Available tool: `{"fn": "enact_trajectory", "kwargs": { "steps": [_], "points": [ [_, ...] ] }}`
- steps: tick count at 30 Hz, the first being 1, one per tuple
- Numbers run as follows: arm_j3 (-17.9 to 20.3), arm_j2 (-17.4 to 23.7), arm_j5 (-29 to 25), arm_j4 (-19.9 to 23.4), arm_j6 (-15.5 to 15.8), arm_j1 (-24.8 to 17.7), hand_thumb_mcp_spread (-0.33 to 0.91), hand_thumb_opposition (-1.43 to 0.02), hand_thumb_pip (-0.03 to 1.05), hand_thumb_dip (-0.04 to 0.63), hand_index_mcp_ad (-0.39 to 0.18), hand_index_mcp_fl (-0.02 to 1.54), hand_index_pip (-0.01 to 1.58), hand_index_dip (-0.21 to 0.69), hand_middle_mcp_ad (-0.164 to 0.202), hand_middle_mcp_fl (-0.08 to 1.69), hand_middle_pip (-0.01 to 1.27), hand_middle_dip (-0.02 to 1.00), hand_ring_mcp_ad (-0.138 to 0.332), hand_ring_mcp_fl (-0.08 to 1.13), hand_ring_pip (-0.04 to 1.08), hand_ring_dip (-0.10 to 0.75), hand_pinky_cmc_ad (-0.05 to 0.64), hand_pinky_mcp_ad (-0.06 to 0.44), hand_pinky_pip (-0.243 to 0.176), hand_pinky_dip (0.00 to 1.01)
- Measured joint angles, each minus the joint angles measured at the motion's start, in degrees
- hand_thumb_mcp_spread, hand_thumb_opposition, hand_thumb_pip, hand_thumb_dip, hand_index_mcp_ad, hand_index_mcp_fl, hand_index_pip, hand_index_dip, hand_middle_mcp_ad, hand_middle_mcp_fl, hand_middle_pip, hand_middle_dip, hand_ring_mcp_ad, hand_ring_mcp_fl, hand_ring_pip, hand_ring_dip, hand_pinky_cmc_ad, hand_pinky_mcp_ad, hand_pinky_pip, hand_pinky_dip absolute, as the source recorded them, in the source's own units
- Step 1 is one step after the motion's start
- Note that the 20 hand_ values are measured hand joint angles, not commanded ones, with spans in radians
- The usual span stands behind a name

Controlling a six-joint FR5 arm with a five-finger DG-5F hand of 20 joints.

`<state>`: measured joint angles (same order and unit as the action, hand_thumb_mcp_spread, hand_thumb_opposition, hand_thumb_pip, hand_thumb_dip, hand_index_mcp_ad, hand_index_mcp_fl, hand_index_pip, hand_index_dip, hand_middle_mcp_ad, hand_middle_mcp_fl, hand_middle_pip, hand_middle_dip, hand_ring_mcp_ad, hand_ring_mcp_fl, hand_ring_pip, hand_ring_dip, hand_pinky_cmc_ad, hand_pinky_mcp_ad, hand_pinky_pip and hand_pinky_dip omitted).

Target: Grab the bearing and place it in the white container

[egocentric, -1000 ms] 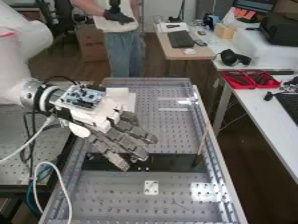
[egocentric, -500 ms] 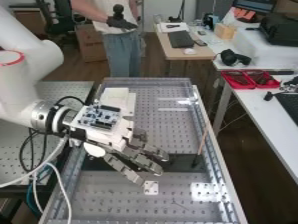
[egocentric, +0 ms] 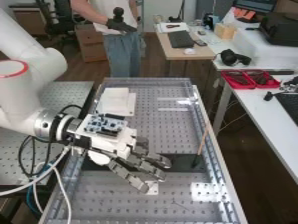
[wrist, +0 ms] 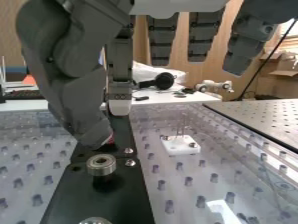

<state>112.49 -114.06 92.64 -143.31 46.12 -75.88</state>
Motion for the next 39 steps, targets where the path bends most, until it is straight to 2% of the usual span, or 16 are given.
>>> {"fn": "enact_trajectory", "kwargs": {
  "steps": [5, 12, 20, 39],
  "points": [
    [0.1, -0.1, -0.2, -0.5, 0.1, -0.1, 0.4, -0.87, 0.65, 0.269, -0.169, 0.0, 1.49, 0.127, 0.056, 0.0, 0.14, 0.16, 0.162, 0.0, 0.09, 0.096, 0.4, 0.309, -0.105, 0.19],
    [-0.1, -0.4, -0.4, -2.1, 0.5, -0.4, 0.4, -0.86, 0.65, 0.269, -0.169, 0.0, 1.54, 0.175, 0.056, 0.0, 0.14, 0.16, 0.162, 0.0, 0.09, 0.096, 0.4, 0.309, -0.105, 0.19],
    [0.3, -0.2, -0.5, -1.7, 0.7, -0.6, 0.4, -0.86, 0.65, 0.269, -0.169, 0.0, 1.54, 0.239, 0.054, 0.0, 0.13, 0.16, 0.162, 0.0, 0.09, 0.096, 0.401, 0.309, -0.105, 0.19],
    [0.2, -1.0, 0.3, -0.9, -0.1, -0.3, 0.4, -0.86, 0.65, 0.269, -0.169, 0.0, 1.54, 0.237, 0.058, 0.0, 0.13, 0.16, 0.164, 0.0, 0.09, 0.096, 0.401, 0.307, -0.105, 0.18]
  ]
}}
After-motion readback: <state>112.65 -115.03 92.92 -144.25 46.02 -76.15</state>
